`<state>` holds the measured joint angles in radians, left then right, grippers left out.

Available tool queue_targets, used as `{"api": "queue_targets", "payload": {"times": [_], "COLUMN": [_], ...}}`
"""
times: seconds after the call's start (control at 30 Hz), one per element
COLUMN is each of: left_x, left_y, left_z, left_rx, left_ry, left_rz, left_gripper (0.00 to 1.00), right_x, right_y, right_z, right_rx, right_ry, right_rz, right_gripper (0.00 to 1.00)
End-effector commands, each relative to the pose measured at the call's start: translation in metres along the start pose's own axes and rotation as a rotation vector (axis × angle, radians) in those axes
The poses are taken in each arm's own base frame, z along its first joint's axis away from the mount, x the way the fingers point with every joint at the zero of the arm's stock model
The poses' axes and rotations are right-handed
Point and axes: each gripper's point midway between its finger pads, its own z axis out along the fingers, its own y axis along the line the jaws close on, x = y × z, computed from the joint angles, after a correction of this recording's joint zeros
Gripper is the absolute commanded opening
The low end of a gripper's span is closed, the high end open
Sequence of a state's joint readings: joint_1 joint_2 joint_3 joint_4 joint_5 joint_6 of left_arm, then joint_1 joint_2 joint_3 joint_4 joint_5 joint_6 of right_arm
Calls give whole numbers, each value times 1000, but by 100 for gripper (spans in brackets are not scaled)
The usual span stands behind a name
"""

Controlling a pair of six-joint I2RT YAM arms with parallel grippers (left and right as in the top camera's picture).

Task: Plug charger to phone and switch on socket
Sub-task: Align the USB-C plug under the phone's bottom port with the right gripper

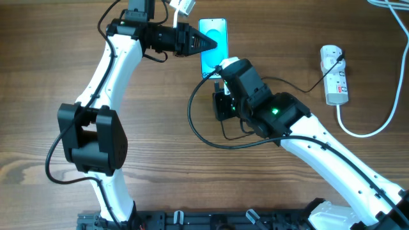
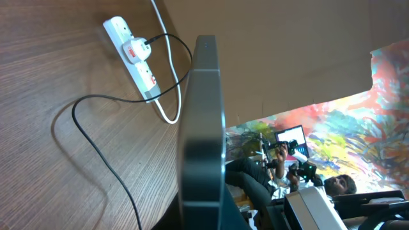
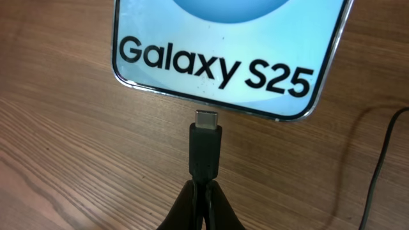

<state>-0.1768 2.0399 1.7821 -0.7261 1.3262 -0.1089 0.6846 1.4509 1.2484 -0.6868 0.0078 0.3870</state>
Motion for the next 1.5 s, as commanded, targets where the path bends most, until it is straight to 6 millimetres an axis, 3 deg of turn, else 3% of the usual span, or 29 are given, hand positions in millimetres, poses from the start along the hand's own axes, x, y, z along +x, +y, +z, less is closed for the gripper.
{"api": "queue_targets", "payload": {"times": [0.0, 1.0, 1.47], "left_x": [-1, 1, 1], "left_y": [-29, -31, -31], "left_z": [-3, 2, 2], "left_rx": [46, 51, 51], "left_ry": [1, 9, 9], "left_rz": [78, 121, 127], "left_gripper": [4, 4, 4], "right_x": [-14, -14, -11], "right_y": [4, 5, -4], "right_z": [-9, -5, 3], "right_rx": [-18, -21, 18], "right_ry": [-40, -37, -16], "right_rz": [-12, -13, -10], "right_gripper": [5, 4, 4]}}
